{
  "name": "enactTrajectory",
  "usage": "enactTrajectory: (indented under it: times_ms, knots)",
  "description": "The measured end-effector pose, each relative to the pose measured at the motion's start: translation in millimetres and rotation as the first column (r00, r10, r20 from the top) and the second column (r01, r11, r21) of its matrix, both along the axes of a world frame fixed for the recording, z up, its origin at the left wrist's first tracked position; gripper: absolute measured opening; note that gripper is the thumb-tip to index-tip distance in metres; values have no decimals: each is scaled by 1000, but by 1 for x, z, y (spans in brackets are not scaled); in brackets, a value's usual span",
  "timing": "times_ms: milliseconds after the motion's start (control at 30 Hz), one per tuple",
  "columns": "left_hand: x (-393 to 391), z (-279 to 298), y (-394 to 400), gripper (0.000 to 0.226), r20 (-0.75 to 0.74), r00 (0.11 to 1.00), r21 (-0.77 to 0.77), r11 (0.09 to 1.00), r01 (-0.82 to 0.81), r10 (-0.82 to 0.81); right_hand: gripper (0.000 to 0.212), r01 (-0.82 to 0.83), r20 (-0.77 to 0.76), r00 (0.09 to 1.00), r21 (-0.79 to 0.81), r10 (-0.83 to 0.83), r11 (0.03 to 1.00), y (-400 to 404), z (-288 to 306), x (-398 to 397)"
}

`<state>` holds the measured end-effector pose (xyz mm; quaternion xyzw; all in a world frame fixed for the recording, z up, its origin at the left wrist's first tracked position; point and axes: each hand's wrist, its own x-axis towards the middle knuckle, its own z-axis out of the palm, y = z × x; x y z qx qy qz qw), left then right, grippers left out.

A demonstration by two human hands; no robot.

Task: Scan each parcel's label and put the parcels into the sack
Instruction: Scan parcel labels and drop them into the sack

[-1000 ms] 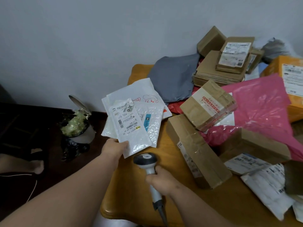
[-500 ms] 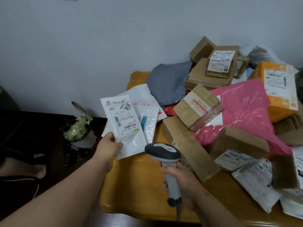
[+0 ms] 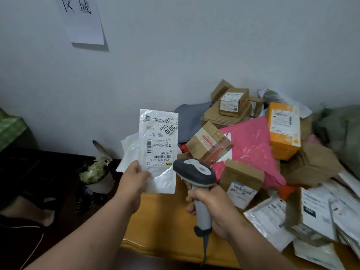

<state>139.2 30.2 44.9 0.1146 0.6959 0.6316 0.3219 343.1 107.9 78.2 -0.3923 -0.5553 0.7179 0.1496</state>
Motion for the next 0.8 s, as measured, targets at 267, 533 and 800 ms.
enactTrajectory:
  times_ms: [267,533,800]
  knots:
    - [60,27,5,10,-16,999,150,988,-44,47,4,-9,-45,999,161,16,987,-2,27,53]
    - [90,42,4,13,-11,999,198,979,-44,47,13,59,-135,990,228,-29,972,-5,50,81]
    - [87,53,11,14,-50,999,195,981,20,-11,29,114,-147,986,236,-81,965,-8,55,81]
